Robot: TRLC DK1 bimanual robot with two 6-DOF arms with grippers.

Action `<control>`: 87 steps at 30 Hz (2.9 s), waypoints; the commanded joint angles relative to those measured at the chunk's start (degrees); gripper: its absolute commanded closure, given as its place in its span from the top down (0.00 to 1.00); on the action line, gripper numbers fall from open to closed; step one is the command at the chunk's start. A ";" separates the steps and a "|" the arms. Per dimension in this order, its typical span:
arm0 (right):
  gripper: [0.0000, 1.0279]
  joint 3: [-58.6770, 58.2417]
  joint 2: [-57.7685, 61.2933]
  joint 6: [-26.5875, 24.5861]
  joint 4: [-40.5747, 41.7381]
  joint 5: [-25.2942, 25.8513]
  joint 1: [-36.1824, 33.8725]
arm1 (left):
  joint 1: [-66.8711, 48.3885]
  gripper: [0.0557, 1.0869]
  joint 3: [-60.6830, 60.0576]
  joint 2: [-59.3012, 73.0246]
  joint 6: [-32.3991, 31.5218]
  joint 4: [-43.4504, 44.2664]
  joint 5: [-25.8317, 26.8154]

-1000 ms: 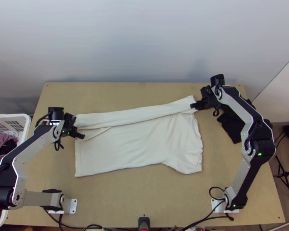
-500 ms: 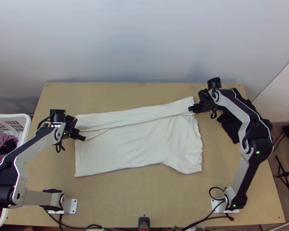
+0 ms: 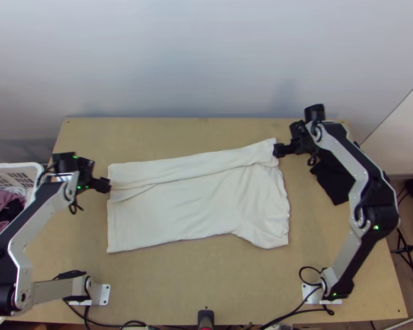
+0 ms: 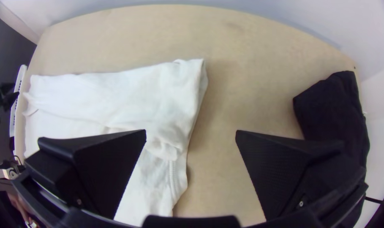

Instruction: Fold the t-shirt

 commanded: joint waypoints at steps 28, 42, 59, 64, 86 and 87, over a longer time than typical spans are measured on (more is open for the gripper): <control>0.93 -24.80 -24.90 -1.19 -11.11 -0.10 0.83 | -18.41 0.95 -10.41 -27.96 24.08 -41.65 2.10; 0.90 -32.01 -25.87 0.91 -11.55 -0.89 0.56 | -27.73 0.95 -12.70 -25.59 25.67 -44.11 1.40; 0.82 -35.52 -26.05 3.55 -10.59 -1.59 2.94 | -27.73 0.92 -17.53 -25.06 26.28 -39.27 -0.80; 0.76 -38.69 -27.10 4.69 -9.71 -1.68 3.20 | -27.64 0.92 -17.88 -25.06 26.02 -38.92 -1.06; 0.42 -42.20 -24.90 5.84 -3.38 -1.59 4.52 | -26.76 0.83 -19.55 -25.94 25.84 -36.20 -1.15; 0.39 -42.11 -25.08 5.84 -3.29 -1.59 4.52 | -26.58 0.80 -19.55 -26.20 25.84 -35.93 -1.15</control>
